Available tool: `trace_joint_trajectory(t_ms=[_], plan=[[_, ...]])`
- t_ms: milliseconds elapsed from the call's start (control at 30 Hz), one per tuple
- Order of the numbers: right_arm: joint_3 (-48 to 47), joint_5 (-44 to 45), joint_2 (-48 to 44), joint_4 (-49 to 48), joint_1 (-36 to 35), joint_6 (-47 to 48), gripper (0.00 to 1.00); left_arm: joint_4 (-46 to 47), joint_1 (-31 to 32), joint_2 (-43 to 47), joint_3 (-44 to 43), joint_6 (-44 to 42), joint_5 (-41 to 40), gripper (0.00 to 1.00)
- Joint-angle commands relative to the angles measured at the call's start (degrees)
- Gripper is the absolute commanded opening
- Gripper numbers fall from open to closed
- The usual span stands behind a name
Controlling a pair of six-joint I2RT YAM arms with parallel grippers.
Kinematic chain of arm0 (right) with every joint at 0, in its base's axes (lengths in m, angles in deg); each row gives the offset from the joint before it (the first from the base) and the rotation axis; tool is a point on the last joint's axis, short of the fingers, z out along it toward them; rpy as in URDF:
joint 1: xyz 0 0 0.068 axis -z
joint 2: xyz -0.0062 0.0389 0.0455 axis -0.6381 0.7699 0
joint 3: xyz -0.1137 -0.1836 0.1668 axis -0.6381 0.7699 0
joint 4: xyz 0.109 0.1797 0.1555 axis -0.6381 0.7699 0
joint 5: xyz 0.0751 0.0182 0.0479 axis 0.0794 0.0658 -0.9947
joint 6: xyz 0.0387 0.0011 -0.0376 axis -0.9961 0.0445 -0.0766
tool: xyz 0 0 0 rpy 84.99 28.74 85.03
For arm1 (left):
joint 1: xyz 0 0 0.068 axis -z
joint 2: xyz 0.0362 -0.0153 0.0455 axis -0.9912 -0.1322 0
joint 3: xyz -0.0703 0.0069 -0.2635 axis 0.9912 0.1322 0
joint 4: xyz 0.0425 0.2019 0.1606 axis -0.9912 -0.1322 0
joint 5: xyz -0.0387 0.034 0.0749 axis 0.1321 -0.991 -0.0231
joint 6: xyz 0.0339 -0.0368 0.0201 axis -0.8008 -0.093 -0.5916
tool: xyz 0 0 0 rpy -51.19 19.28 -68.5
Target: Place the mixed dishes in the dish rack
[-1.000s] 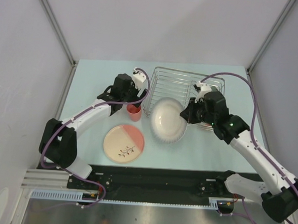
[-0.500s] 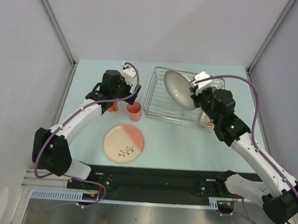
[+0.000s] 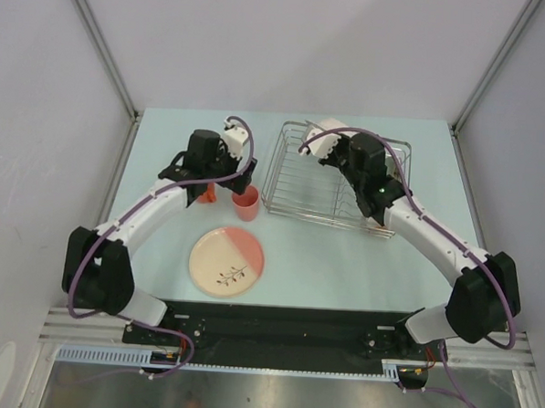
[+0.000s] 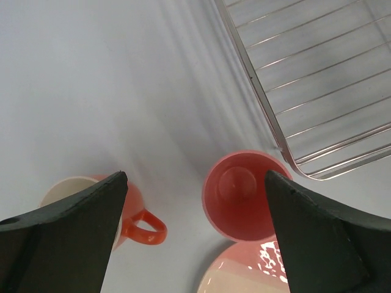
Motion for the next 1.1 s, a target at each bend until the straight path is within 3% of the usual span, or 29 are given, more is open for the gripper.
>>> trace_joint_trajectory(t_ms=[0,367,633,1067], plan=[[-8.53,0.42,-0.55,-10.37,0.54,12.42,0.00,-0.06,-0.32,-4.39,-7.07,3.07,4.17,0.99],[-17.06,-7.84,3.40,7.20,6.25,14.71,0.00,-5.25,1.53,-16.96,-22.02,4.40,6.19,0.98],[-16.36,-8.02,5.60,10.64,8.19,24.02,0.00,-6.39,3.11,-21.80,-26.69,3.61,4.36,0.98],[-17.85,-10.13,7.98,10.90,11.53,27.29,0.00,-6.48,3.28,-22.86,-26.60,2.29,2.77,0.98]])
